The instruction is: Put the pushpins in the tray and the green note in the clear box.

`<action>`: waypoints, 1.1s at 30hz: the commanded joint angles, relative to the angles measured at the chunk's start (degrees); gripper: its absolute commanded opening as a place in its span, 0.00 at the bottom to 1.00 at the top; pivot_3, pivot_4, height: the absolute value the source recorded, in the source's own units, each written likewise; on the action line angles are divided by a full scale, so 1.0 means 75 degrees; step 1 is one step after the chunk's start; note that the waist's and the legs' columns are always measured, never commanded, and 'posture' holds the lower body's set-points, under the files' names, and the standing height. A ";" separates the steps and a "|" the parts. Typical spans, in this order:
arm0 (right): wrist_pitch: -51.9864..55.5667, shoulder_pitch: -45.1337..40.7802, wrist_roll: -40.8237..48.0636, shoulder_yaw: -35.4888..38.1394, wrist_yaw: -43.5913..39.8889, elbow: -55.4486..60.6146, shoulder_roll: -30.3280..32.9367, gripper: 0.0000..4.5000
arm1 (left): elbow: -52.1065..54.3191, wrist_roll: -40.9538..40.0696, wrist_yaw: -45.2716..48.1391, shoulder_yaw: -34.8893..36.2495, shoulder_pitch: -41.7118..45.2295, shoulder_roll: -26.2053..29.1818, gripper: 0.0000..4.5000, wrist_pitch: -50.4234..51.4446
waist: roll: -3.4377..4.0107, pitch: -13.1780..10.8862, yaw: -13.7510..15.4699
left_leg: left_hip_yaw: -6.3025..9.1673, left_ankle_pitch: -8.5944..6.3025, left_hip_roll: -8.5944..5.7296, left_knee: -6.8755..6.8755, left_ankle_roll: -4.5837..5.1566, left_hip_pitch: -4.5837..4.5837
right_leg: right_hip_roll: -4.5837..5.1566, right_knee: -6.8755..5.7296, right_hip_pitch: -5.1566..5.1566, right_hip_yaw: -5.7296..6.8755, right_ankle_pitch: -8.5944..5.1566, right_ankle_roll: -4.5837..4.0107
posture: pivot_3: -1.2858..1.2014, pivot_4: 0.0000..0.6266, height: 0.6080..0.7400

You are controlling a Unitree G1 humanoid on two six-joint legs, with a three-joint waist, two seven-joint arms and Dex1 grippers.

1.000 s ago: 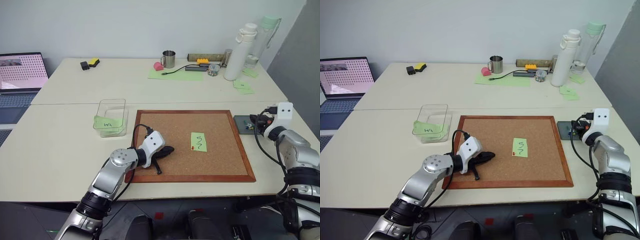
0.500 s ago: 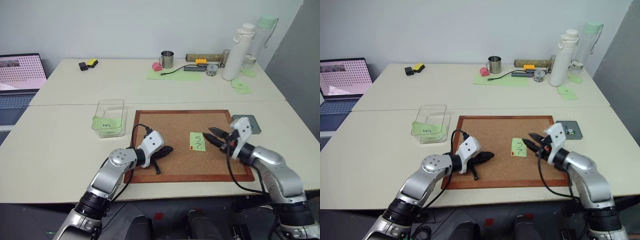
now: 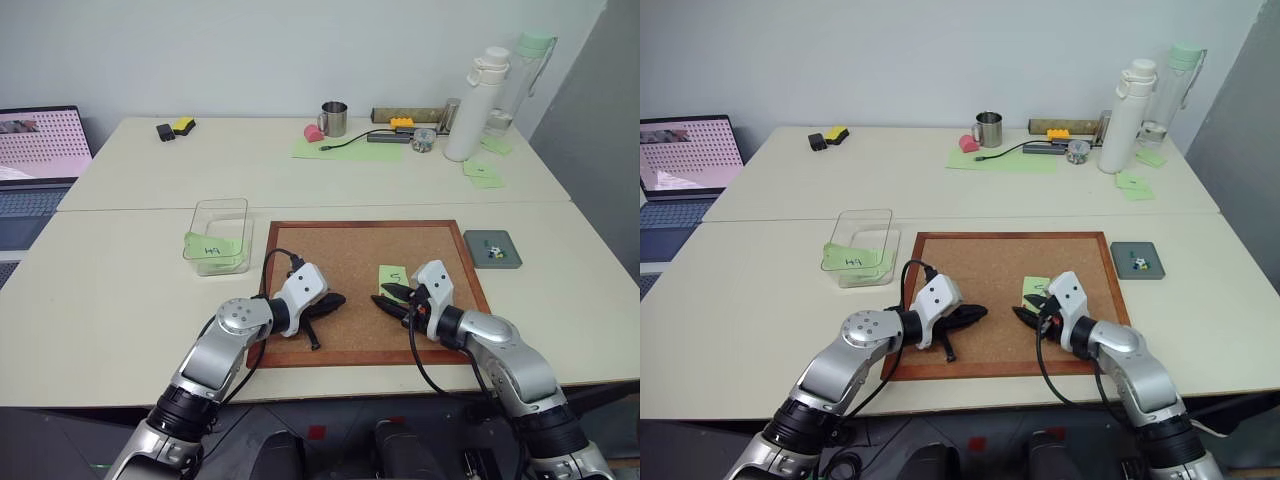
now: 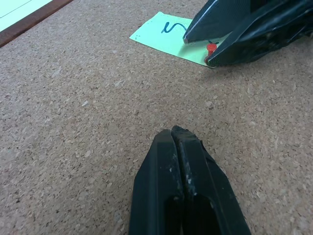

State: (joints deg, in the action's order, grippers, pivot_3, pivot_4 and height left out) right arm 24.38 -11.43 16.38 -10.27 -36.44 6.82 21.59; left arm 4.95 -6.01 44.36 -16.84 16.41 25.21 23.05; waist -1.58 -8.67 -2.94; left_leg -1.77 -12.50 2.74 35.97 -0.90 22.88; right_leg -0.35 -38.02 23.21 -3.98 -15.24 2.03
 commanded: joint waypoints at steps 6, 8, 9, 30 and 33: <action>-0.0181 -0.0158 -0.0108 0.0086 -0.0151 0.0013 -0.0057 0.15 | -0.0197 0.0164 0.0006 -0.0163 -0.0344 0.0165 0.00 0.0401 | 0.0000 0.0000 0.0000 | 0.0000 0.0000 0.0000 0.0000 0.0000 0.0000 | 0.0000 0.0000 0.0000 0.0000 0.0000 0.0000 | 0.52 0.24 1.00; -0.0165 -0.0135 -0.0104 0.0105 -0.0175 0.0052 -0.0042 0.05 | -0.0200 0.0167 0.0003 -0.0158 -0.0350 0.0173 0.00 0.0399 | 0.0000 0.0000 0.0000 | 0.0001 0.0000 0.0000 0.0000 0.0000 0.0000 | 0.0000 0.0000 0.0000 0.0001 0.0000 0.0000 | 0.52 0.24 1.00; -0.0157 -0.0127 -0.0089 0.0126 -0.0186 0.0085 -0.0041 0.01 | -0.0205 0.0166 0.0004 -0.0156 -0.0347 0.0174 0.00 0.0401 | 0.0000 0.0000 0.0000 | 0.0000 0.0000 0.0000 0.0000 0.0000 0.0000 | 0.0000 0.0000 0.0000 0.0000 0.0000 0.0000 | 0.52 0.24 1.00; -0.0682 -0.0586 -0.0265 0.0252 -0.0993 0.1233 0.1074 0.00 | 0.0454 -0.4309 -0.0787 0.3189 0.0751 -0.1395 0.30 0.4130 | -0.0034 -0.0040 0.0024 | 0.0004 0.0000 -0.0003 0.0008 0.0000 0.0018 | 0.0003 -0.0004 0.0010 0.0023 0.0001 0.0002 | 0.52 0.24 1.00; -0.0903 -0.0610 -0.0353 0.0204 -0.1313 0.1347 0.1379 0.00 | 0.0296 -0.5007 -0.1155 0.3663 0.1052 -0.1637 0.43 0.4927 | -0.0035 -0.0041 0.0041 | 0.0007 0.0000 -0.0006 0.0009 0.0000 0.0020 | 0.0002 0.0000 0.0006 0.0028 0.0001 0.0003 | 0.52 0.24 1.00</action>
State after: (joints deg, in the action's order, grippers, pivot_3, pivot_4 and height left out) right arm 20.00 -15.06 14.35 -8.98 -44.31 13.86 30.80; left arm 6.54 -38.73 37.63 8.29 23.55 14.16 55.66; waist -1.85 -8.98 -2.63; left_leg -1.70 -12.50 2.69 36.04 -0.90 23.03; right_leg -0.33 -38.00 23.24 -3.78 -15.23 2.06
